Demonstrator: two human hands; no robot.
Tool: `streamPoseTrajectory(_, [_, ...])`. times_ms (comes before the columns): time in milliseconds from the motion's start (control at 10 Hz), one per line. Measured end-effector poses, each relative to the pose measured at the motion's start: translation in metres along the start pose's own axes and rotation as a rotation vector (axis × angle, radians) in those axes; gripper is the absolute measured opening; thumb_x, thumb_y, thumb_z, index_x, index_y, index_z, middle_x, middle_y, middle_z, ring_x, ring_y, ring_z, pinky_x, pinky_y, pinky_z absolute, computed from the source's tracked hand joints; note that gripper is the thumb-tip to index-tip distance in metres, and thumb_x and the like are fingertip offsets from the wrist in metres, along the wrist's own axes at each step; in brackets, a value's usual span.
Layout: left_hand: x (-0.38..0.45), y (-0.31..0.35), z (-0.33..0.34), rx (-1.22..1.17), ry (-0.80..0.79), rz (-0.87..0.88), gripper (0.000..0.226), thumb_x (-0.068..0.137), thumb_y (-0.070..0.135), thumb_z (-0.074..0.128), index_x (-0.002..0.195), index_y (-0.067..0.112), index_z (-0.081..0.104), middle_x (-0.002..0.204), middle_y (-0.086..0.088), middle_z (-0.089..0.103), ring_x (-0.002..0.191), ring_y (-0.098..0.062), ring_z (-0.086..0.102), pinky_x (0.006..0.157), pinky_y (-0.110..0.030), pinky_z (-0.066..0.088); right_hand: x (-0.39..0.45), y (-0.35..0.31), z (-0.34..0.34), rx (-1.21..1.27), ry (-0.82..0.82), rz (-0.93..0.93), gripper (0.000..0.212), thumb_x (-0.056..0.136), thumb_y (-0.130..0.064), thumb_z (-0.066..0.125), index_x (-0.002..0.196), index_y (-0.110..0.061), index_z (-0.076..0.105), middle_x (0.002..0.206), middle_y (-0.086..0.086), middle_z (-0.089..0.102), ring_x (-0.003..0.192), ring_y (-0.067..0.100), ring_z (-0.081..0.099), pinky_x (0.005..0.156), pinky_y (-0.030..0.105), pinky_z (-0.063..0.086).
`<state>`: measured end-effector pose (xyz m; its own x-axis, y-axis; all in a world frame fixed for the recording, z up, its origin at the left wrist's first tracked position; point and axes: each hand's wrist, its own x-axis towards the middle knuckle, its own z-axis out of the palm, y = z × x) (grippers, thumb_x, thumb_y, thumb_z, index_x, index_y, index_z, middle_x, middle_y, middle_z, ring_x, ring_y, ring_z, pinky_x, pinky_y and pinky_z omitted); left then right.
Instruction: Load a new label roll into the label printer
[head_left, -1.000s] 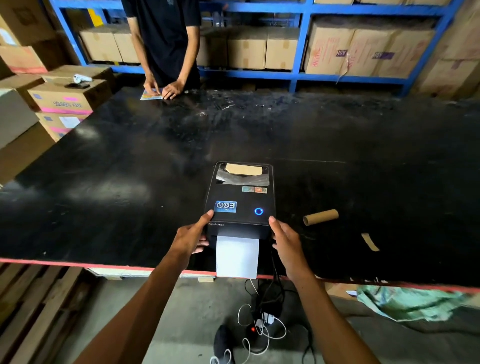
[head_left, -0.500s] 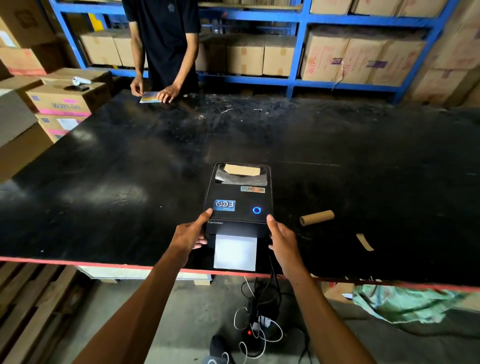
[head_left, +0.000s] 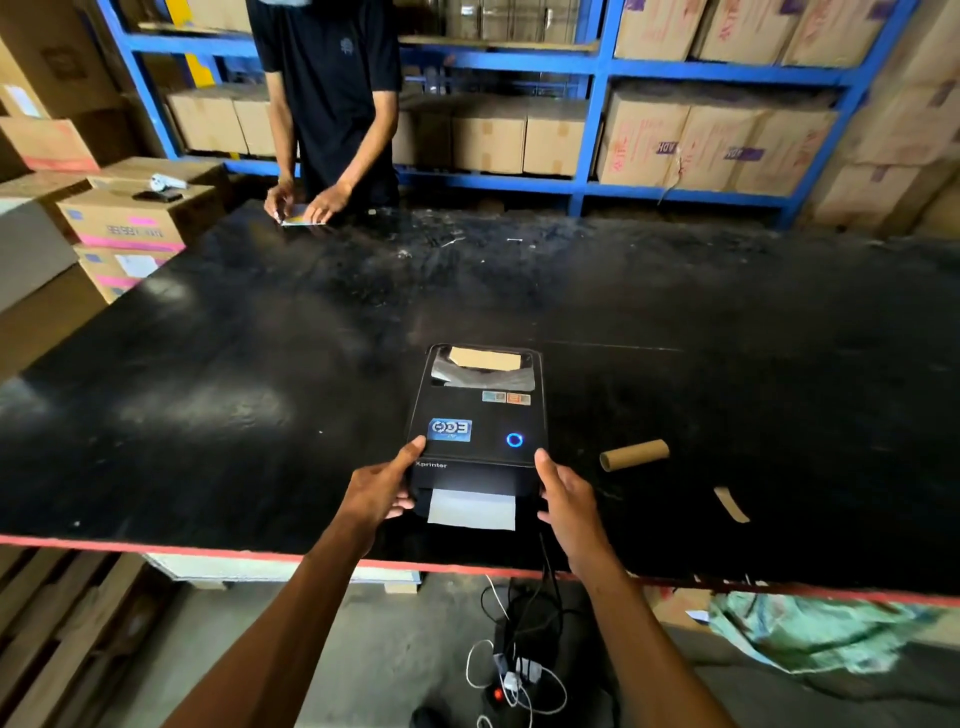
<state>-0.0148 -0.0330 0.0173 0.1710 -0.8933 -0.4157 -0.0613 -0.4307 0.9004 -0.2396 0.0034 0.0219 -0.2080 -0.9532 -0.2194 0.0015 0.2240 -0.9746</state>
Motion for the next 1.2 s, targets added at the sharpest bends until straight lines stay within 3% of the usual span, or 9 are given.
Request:
streamPoseTrajectory(200, [-0.002,0.002,0.0,-0.009,-0.017,0.015,0.055,0.067,0.065,0.066,0.077,0.012,0.072,0.066,-0.006,0.073,0.067,-0.021,0.068,0.059,-0.029,0.05,0.001,0.003,0.0,-0.008,-0.006,0.012,0.021,0.088,-0.051,0.05,0.078,-0.036,0.06,0.088,-0.022,0.059,0.083,0.001,0.056,0.089,0.037,0.05])
streamPoseTrajectory(400, [-0.002,0.001,-0.001,-0.006,-0.019,0.027,0.056,0.065,0.067,0.066,0.078,0.012,0.072,0.066,-0.005,0.073,0.064,-0.018,0.068,0.053,-0.025,0.049,-0.003,0.002,0.003,-0.007,-0.008,0.029,0.025,0.088,-0.054,0.047,0.085,-0.035,0.064,0.093,-0.019,0.066,0.089,0.002,0.059,0.069,0.029,0.049])
streamPoseTrajectory(500, [-0.003,0.003,-0.002,0.0,-0.025,0.026,0.055,0.066,0.066,0.065,0.076,0.013,0.072,0.059,-0.001,0.072,0.061,-0.016,0.068,0.051,-0.024,0.049,-0.003,0.001,0.003,-0.016,-0.012,0.046,0.031,0.088,-0.055,0.045,0.097,-0.032,0.063,0.102,-0.013,0.065,0.097,0.008,0.059,0.078,0.034,0.051])
streamPoseTrajectory(600, [-0.003,0.003,0.0,-0.004,-0.03,0.027,0.055,0.068,0.066,0.064,0.078,0.012,0.071,0.067,-0.004,0.072,0.065,-0.017,0.067,0.051,-0.024,0.048,-0.002,0.0,0.003,-0.021,-0.007,0.053,0.031,0.088,-0.055,0.045,0.105,-0.033,0.059,0.104,-0.012,0.061,0.096,0.008,0.055,0.081,0.035,0.049])
streamPoseTrajectory(800, [-0.003,0.002,0.0,-0.007,-0.03,0.016,0.057,0.068,0.067,0.064,0.082,0.012,0.071,0.077,-0.008,0.072,0.073,-0.021,0.067,0.055,-0.027,0.048,-0.003,-0.002,0.004,-0.02,-0.006,0.053,0.023,0.089,-0.054,0.045,0.085,-0.037,0.06,0.094,-0.021,0.059,0.088,0.002,0.055,0.077,0.032,0.049])
streamPoseTrajectory(900, [-0.004,0.002,-0.001,-0.009,-0.013,0.021,0.058,0.064,0.07,0.065,0.073,0.013,0.072,0.072,-0.009,0.072,0.071,-0.022,0.067,0.059,-0.03,0.049,-0.004,-0.002,0.004,-0.003,0.007,0.016,0.024,0.088,-0.052,0.047,0.079,-0.036,0.063,0.088,-0.023,0.062,0.084,-0.001,0.057,0.068,0.025,0.048])
streamPoseTrajectory(1000, [-0.007,0.005,0.001,0.008,-0.018,-0.002,0.063,0.06,0.073,0.064,0.077,0.012,0.072,0.075,-0.009,0.072,0.072,-0.023,0.067,0.06,-0.03,0.05,-0.007,-0.006,0.002,-0.013,-0.008,0.016,0.024,0.088,-0.053,0.048,0.079,-0.036,0.061,0.088,-0.024,0.061,0.083,-0.001,0.057,0.073,0.024,0.048])
streamPoseTrajectory(1100, [-0.012,0.011,0.001,0.028,-0.009,-0.005,0.07,0.058,0.08,0.059,0.073,0.013,0.071,0.07,-0.007,0.071,0.069,-0.021,0.066,0.064,-0.031,0.051,-0.002,-0.005,0.001,-0.018,-0.013,-0.005,0.024,0.091,-0.048,0.047,0.096,-0.03,0.062,0.096,-0.017,0.062,0.091,0.001,0.057,0.085,0.025,0.047])
streamPoseTrajectory(1200, [-0.029,-0.023,-0.012,0.021,0.031,0.04,0.076,0.054,0.087,0.05,0.073,0.016,0.071,0.071,-0.008,0.072,0.071,-0.022,0.066,0.066,-0.032,0.052,-0.023,0.02,-0.006,-0.041,0.17,-0.117,0.025,0.093,-0.025,0.051,0.113,-0.016,0.062,0.114,0.005,0.067,0.097,0.005,0.059,0.076,0.003,0.044])
